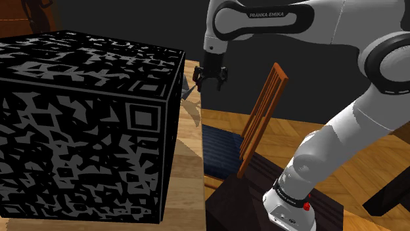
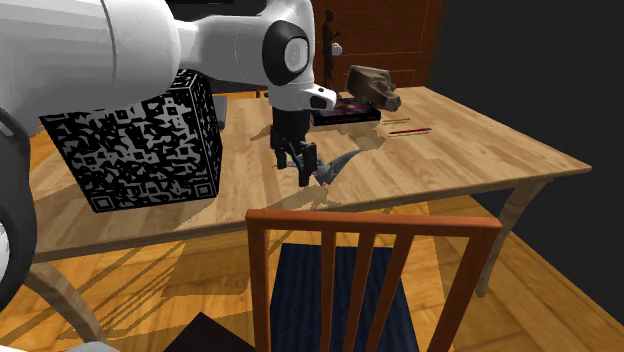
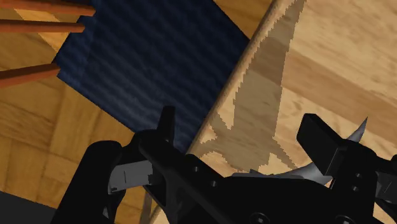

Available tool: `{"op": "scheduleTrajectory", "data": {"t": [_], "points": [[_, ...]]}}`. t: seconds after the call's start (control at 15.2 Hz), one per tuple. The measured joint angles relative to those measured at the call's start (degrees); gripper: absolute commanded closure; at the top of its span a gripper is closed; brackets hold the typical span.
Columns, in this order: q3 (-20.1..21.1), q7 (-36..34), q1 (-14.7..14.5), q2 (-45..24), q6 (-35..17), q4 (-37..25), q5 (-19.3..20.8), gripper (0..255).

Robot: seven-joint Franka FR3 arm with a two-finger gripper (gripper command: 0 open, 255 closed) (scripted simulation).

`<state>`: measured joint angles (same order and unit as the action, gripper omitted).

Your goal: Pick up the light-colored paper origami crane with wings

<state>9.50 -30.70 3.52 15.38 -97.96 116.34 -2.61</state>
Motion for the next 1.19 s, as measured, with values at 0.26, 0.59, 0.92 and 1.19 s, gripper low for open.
{"op": "scheduleTrajectory", "data": {"t": [0.26,0.59,0.92,1.19], "points": [[1.1,-10.3,0.7,-9.7,0.9,-9.5,-1.0,0],[1.0,-22.1,1.0,-22.3,2.0,-22.3,-1.8,0],[0.5,-26.7,1.1,-27.6,1.6,-26.8,-2.2,0],[0.5,-26.7,1.0,-28.0,-1.5,-24.1,-2.3,0]]}}
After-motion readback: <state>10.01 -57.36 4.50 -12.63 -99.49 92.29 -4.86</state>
